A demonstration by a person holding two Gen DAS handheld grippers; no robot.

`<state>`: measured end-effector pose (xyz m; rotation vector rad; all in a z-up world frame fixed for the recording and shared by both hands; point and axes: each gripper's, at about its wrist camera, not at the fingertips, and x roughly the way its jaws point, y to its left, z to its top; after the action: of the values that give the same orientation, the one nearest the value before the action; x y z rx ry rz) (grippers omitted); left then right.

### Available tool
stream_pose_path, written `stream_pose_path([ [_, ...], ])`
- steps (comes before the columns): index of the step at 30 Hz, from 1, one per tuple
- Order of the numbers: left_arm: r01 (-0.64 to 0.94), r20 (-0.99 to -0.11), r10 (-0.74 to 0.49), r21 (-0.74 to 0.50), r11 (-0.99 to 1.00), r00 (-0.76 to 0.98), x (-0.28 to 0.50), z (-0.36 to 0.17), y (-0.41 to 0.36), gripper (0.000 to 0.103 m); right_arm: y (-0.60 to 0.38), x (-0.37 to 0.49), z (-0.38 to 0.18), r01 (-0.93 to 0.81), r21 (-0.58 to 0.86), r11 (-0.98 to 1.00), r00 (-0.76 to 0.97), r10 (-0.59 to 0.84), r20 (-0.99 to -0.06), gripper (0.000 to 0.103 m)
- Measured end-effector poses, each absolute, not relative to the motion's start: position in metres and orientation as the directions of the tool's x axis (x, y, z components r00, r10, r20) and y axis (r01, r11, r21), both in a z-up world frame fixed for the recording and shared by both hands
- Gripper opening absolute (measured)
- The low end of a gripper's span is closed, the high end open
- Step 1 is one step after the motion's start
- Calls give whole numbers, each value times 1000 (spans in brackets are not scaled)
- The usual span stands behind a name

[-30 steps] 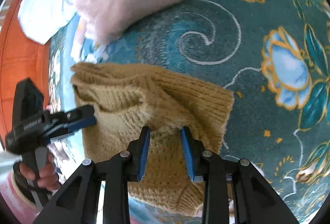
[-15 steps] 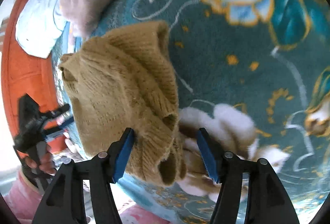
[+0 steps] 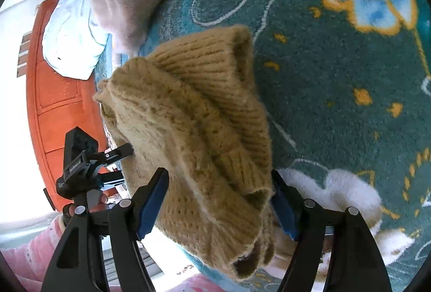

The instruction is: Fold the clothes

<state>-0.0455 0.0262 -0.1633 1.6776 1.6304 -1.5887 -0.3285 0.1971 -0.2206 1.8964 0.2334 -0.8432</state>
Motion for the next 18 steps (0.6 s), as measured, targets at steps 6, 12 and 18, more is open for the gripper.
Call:
stream_pose_path([
  [6,835,-830,489,-453,-313,-267,-45,-161,25,65,196,-330,-225,481,724,-493,737,-220,-640,45],
  [12,831,-869,436,-411,-374,-233,-50,-144,30,44,191,-324,-224,488,688,-537,716,-205,-667,34],
  [18,824,-907,357,-370,-429,-222,-60,-107,42,32,187,-316,-199,511,677,-530,689,-218,-691,31],
])
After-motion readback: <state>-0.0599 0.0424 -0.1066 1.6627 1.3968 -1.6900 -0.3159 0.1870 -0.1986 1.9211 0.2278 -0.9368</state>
